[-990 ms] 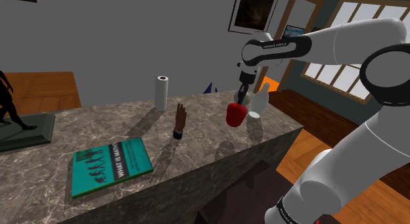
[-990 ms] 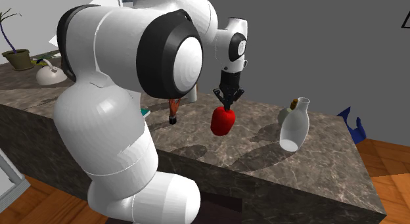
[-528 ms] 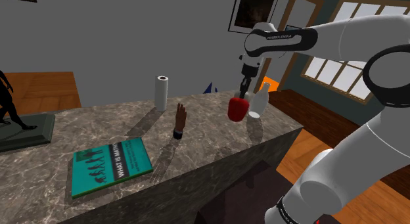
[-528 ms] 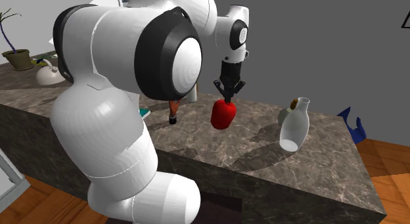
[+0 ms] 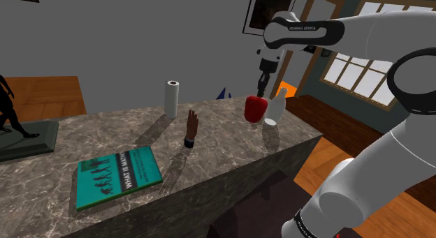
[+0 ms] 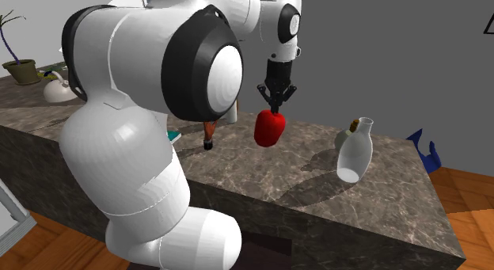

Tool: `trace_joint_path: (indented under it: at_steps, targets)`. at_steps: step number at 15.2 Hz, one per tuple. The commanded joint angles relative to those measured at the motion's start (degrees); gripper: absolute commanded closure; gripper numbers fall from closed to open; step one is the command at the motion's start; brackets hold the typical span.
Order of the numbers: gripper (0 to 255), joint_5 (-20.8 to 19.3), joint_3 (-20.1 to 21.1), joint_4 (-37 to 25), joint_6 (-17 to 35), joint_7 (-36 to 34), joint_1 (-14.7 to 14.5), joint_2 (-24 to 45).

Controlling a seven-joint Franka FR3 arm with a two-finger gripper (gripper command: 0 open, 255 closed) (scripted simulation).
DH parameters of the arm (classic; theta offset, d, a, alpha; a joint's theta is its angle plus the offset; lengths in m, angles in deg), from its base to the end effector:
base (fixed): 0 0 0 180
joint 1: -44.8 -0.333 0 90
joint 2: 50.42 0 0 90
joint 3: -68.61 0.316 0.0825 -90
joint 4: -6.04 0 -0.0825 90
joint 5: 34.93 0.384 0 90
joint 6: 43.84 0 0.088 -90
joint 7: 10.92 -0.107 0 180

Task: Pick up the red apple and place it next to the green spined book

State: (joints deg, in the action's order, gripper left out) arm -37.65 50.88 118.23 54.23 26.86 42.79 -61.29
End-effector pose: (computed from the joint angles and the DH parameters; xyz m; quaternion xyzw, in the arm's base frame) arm 0.4755 -0.1486 0.5477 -0.9795 -0.1987 0.0268 0.0194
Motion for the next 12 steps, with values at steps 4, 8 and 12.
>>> trace_joint_path:
  at_steps: [4,8,12]
  targets:
    - [255,0.1,0.1,-4.0,-4.0,0.1,-0.1,0.0]
    - [255,0.2,0.1,-7.5,-7.1,0.2,-0.1,0.4]
    - [255,0.6,0.9,-10.1,-9.2,-1.1,-0.7,1.0]
